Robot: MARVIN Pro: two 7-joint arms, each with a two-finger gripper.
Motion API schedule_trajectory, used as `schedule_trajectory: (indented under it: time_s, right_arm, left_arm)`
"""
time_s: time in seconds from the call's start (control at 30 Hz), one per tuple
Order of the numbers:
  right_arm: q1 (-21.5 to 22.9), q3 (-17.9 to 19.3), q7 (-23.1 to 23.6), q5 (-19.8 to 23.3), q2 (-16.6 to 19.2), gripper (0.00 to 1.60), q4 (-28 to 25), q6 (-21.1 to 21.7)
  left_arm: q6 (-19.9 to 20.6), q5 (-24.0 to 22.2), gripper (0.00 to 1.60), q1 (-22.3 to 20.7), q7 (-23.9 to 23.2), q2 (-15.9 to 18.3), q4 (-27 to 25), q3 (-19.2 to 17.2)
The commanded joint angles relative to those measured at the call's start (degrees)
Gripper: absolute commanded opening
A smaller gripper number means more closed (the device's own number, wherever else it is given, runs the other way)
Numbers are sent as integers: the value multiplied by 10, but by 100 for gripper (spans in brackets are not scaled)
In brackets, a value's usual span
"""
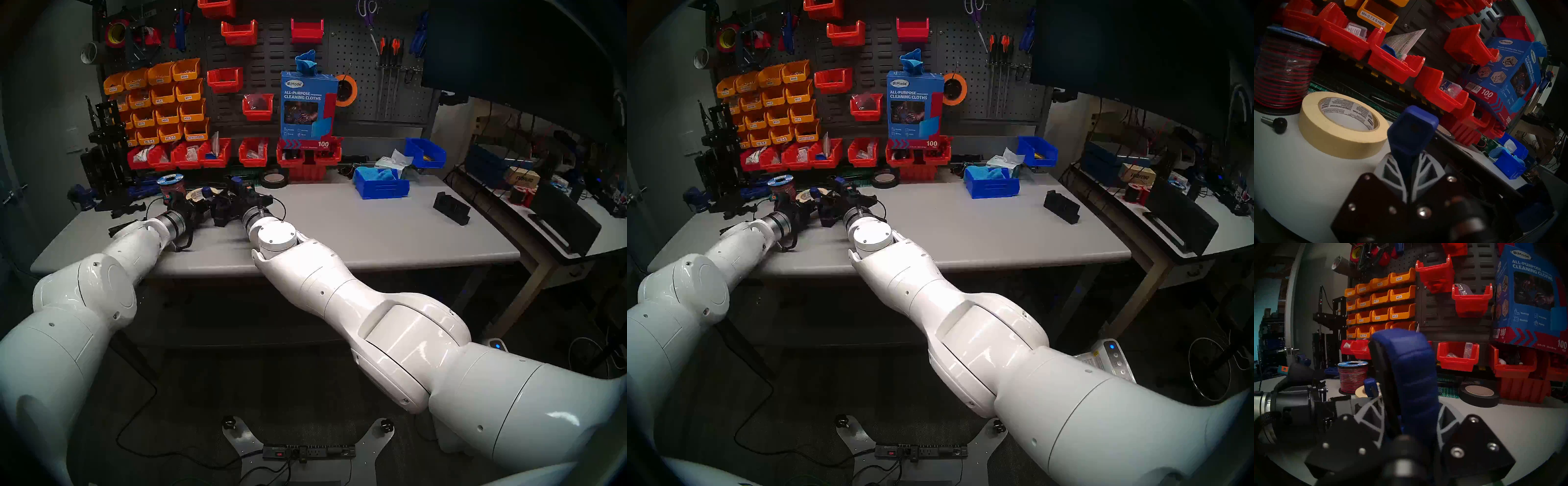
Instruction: Clamp the two 3D printed pieces together with the clamp
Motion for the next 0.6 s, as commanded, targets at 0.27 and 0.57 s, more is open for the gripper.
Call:
schedule_trajectory:
  time_s: [0.27, 0.57]
  right_arm:
    - [11, -11, 32, 10, -30, 0, -4, -8]
    - [11, -17, 40, 18, -35, 0, 3, -15]
  left_arm:
    - [3, -1, 0, -5, -27, -26, 1, 6]
    - [2, -2, 0, -5, -27, -32, 1, 8]
